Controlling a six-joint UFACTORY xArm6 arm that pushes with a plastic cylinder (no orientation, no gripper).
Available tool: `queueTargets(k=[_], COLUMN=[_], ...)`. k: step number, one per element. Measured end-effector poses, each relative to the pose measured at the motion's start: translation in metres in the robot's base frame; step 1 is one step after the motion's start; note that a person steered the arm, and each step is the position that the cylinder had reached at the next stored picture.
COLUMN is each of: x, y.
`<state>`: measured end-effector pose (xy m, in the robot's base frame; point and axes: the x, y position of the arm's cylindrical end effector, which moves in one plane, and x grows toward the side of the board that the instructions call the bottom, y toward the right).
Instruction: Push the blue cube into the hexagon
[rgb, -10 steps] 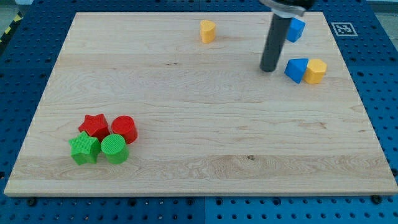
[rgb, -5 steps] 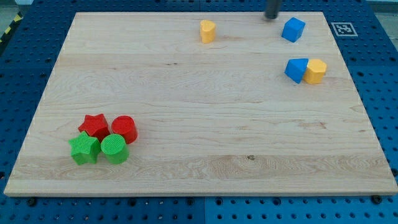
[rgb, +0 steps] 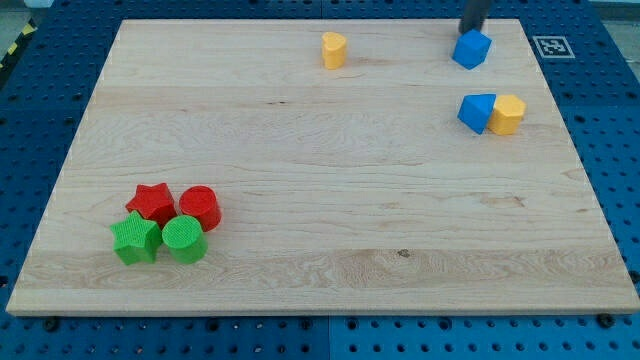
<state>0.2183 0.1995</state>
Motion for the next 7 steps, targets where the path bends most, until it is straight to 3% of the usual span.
queueTargets(k=[1,3,6,7], x=[0.014,0.09,0.112,0.103], y=[-0.006,0.043,0.041,0.015])
